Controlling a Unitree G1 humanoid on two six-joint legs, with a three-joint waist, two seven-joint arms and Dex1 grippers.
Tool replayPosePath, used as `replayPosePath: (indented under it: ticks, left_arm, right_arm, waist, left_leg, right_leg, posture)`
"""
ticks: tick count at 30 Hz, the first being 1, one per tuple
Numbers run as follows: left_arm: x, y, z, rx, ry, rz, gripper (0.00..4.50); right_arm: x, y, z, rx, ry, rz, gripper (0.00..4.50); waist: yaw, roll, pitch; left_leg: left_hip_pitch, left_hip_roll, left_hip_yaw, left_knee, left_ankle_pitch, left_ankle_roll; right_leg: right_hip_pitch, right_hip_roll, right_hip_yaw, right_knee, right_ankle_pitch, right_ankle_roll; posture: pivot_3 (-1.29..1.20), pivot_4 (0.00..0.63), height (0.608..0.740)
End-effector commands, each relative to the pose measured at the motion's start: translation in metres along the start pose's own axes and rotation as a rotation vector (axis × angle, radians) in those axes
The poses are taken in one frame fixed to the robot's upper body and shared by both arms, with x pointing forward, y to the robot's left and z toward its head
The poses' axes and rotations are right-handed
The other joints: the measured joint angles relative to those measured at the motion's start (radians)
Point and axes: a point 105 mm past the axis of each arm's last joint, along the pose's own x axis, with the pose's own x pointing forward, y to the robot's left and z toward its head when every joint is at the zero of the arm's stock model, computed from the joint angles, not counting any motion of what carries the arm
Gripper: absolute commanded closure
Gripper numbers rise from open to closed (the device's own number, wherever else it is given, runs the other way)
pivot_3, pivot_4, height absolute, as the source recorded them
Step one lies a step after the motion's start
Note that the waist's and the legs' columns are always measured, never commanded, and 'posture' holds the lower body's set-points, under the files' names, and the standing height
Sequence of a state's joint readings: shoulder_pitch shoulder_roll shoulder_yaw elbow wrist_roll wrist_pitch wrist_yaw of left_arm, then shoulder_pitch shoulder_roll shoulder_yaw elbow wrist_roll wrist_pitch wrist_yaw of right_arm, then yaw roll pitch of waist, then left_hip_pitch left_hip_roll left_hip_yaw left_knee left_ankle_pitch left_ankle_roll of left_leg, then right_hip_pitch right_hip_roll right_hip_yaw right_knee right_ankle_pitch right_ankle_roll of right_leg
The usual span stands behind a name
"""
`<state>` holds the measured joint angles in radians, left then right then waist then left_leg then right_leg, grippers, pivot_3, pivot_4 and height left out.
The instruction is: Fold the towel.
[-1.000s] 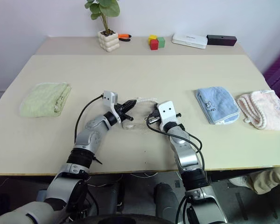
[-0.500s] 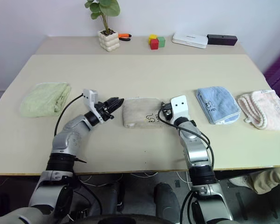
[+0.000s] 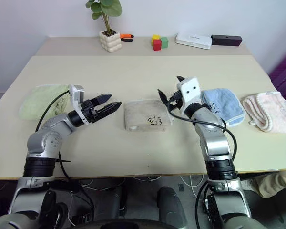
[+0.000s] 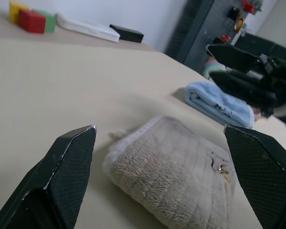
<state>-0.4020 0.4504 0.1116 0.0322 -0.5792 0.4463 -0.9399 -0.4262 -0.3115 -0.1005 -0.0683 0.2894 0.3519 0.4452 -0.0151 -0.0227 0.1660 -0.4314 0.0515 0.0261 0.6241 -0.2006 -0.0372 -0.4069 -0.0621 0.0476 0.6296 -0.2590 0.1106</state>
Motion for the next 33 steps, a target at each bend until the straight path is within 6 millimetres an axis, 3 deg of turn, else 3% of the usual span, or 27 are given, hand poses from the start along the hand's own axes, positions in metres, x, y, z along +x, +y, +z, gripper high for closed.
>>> replayPosePath:
  ticks: [1,5,12,15,33]
  left_arm:
    - [-0.011,-0.018,0.014,0.081,-0.01,-0.124,0.1]
    - [-0.028,-0.024,0.022,0.082,-0.008,-0.181,0.1]
    - [-0.05,-0.032,0.033,0.129,-0.024,-0.245,0.1]
    - [-0.059,-0.029,0.04,0.157,-0.035,-0.24,0.1]
    - [-0.082,-0.04,0.051,0.135,-0.023,-0.216,0.1]
  right_arm:
    - [-0.017,-0.006,0.01,0.247,0.015,0.022,0.0]
    - [-0.044,-0.005,-0.003,0.551,0.157,0.064,0.0]
    - [-0.082,-0.008,-0.031,0.829,0.353,0.01,0.0]
    - [-0.09,0.005,-0.039,0.922,0.405,0.047,0.0]
    - [-0.078,0.043,-0.057,1.207,0.475,0.082,0.0]
  waist:
    - [0.001,0.0,0.0]
    - [0.001,0.001,0.0]
    - [-0.002,0.001,0.001]
    - [-0.002,0.001,0.001]
    - [-0.007,0.002,0.001]
  left_leg:
    - [0.0,0.0,0.001,-0.001,0.0,0.0]
    - [0.0,0.001,0.001,-0.002,0.0,0.0]
    - [0.0,0.001,0.001,-0.003,0.0,0.0]
    - [0.0,0.001,0.001,-0.004,0.0,0.0]
    - [-0.002,0.001,0.002,-0.005,0.0,0.0]
  right_leg:
    - [-0.001,0.0,0.0,0.0,0.0,0.0]
    - [-0.001,-0.001,0.0,0.0,0.0,-0.001]
    - [-0.003,-0.002,0.0,-0.001,-0.002,-0.004]
    - [-0.003,-0.002,0.0,-0.001,-0.002,-0.004]
    - [-0.005,-0.001,0.001,-0.002,-0.002,-0.004]
  posture:
    - [0.0,0.15,0.74]
    - [0.0,0.15,0.74]
    - [0.0,0.15,0.74]
    - [0.0,0.15,0.74]
    - [0.0,0.15,0.74]
